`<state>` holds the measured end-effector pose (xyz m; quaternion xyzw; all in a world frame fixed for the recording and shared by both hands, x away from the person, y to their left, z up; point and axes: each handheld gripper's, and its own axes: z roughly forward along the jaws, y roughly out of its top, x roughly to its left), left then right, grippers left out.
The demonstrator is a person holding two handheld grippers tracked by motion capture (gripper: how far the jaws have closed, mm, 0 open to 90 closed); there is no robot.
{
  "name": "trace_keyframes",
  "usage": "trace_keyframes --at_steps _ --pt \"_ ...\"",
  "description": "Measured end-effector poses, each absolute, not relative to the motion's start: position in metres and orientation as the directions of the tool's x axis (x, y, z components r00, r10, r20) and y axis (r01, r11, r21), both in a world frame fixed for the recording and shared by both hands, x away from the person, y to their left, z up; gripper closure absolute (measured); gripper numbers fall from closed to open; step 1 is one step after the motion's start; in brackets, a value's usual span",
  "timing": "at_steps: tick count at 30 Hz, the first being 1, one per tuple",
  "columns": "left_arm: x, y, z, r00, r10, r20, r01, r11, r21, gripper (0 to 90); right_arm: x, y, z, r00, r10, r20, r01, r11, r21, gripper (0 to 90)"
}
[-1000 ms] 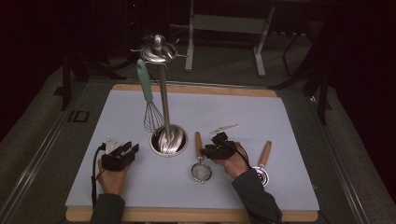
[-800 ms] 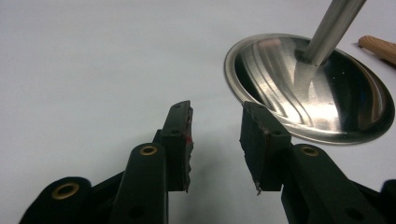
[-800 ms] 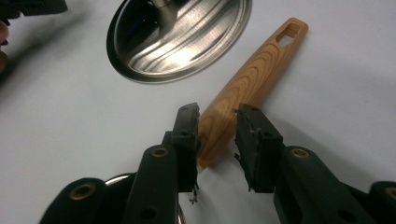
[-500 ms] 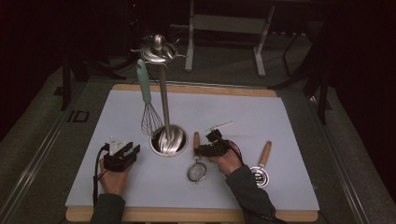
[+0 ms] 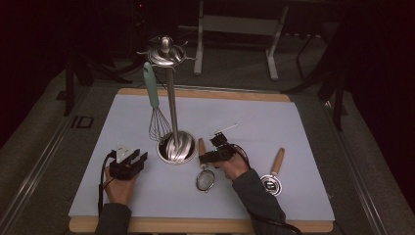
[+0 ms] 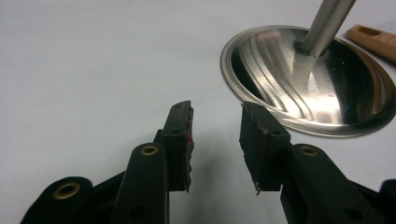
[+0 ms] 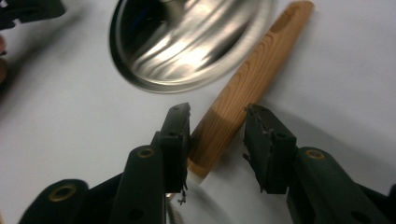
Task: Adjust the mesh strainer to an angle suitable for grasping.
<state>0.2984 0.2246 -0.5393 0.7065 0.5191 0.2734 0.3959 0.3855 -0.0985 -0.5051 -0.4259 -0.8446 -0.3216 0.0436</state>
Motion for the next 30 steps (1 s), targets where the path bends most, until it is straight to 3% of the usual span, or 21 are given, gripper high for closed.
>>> trace_keyframes --at_steps 2,8,12,16,21,30 --pt "0.298 0.225 -0.539 0.312 0.950 -0.026 0.515 -0.146 0.844 64.3 0.384 -0.091 -0.504 -0.655 0.685 0.319 0.727 0.457 0.512 61.8" --pt "0.298 0.225 -0.539 0.314 0.949 -0.025 0.515 -0.147 0.844 64.3 0.384 -0.085 -0.503 -0.659 0.657 0.367 0.735 0.456 0.502 60.0" --pt "0.298 0.225 -0.539 0.313 0.949 -0.024 0.515 -0.149 0.844 64.3 0.388 -0.085 -0.507 -0.641 0.658 0.395 0.758 0.460 0.462 57.0" --pt "0.298 0.225 -0.539 0.313 0.949 -0.025 0.515 -0.148 0.844 64.3 0.390 -0.078 -0.514 -0.640 0.660 0.394 0.764 0.491 0.418 60.7" --pt "0.298 0.225 -0.539 0.314 0.949 -0.027 0.515 -0.146 0.845 64.3 0.387 -0.072 -0.511 -0.653 0.637 0.410 0.753 0.482 0.448 69.4" --pt "0.298 0.225 -0.539 0.314 0.949 -0.026 0.517 -0.148 0.843 64.3 0.381 -0.082 -0.493 -0.679 0.628 0.380 0.718 0.459 0.523 70.7"
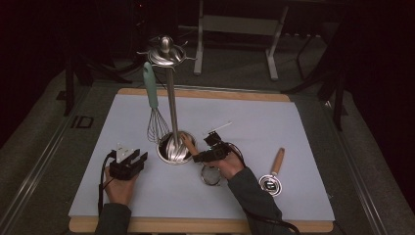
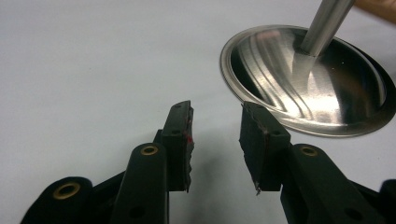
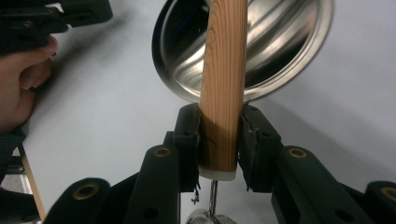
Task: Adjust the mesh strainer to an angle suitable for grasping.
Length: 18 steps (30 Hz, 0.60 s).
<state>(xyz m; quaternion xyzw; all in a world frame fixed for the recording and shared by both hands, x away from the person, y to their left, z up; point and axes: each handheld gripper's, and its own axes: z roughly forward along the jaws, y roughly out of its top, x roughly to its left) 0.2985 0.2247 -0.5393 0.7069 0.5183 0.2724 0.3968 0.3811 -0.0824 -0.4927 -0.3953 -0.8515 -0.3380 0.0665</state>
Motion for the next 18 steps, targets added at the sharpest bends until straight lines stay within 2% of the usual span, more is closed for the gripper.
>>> trace_keyframes --at_steps 9,18 --pt "0.298 0.224 -0.539 0.315 0.949 -0.021 0.517 -0.153 0.842 64.2 0.375 -0.099 -0.465 -0.710 0.615 0.342 0.665 0.428 0.612 71.0" --pt "0.299 0.224 -0.539 0.313 0.949 -0.023 0.520 -0.152 0.841 64.2 0.368 -0.105 -0.451 -0.732 0.602 0.320 0.633 0.427 0.646 71.1"
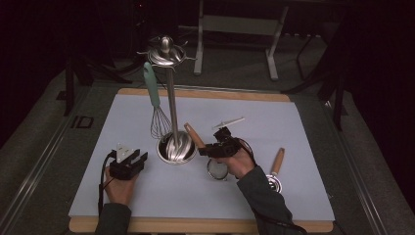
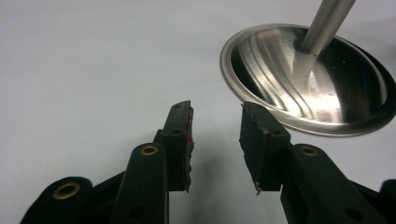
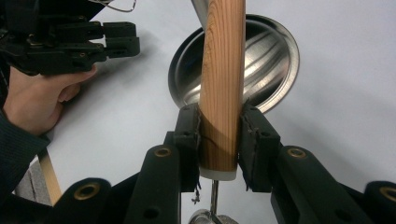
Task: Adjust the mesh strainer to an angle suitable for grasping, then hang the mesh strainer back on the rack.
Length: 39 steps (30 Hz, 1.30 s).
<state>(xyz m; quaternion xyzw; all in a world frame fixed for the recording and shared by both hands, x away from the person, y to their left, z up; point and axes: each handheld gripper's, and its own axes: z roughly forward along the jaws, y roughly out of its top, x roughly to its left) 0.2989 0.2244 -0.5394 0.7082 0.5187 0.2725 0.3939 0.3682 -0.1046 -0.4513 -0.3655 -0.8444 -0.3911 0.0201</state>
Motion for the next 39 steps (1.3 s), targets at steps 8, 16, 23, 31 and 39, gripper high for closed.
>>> trace_keyframes --at_steps 8,16,23,31,39 --pt "0.299 0.224 -0.539 0.315 0.949 -0.023 0.520 -0.152 0.841 64.2 0.362 -0.103 -0.444 -0.753 0.589 0.295 0.605 0.441 0.664 71.1" --pt "0.299 0.224 -0.539 0.314 0.949 -0.023 0.519 -0.152 0.841 64.2 0.358 -0.105 -0.438 -0.762 0.582 0.285 0.590 0.440 0.678 71.1" --pt "0.299 0.224 -0.539 0.315 0.949 -0.024 0.521 -0.152 0.840 64.2 0.356 -0.110 -0.426 -0.768 0.574 0.285 0.575 0.422 0.701 71.1" --pt "0.299 0.224 -0.539 0.314 0.949 -0.024 0.520 -0.151 0.840 64.2 0.353 -0.117 -0.415 -0.779 0.560 0.283 0.550 0.392 0.738 71.1" --pt "0.299 0.224 -0.539 0.314 0.949 -0.024 0.520 -0.151 0.841 64.2 0.351 -0.124 -0.406 -0.792 0.545 0.276 0.522 0.368 0.770 71.1"
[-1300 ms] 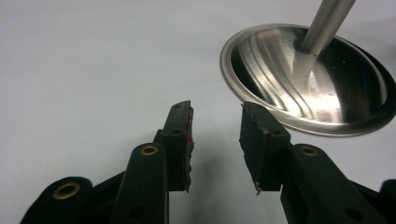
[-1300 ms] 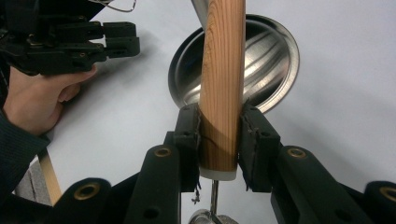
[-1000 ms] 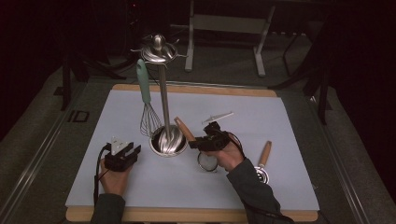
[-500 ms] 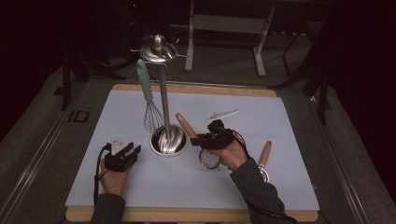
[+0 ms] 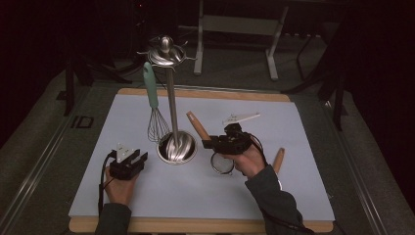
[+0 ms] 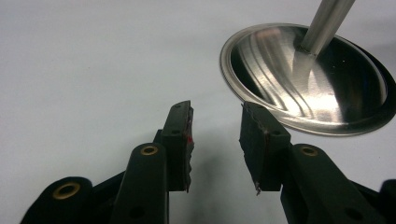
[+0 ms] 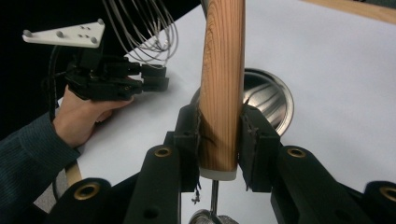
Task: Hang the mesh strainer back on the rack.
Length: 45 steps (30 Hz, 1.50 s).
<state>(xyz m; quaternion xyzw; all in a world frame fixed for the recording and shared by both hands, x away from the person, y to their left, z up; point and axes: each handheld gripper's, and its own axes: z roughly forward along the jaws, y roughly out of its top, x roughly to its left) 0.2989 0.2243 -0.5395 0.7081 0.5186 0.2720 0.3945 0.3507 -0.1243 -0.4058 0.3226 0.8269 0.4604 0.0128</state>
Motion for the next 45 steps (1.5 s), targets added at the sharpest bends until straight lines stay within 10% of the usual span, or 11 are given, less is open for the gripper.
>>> trace_keyframes --at_steps 45 --pt "0.299 0.224 -0.540 0.318 0.948 -0.020 0.520 -0.157 0.840 64.2 0.325 -0.139 -0.293 -0.929 0.306 0.209 0.259 0.133 0.957 71.2"
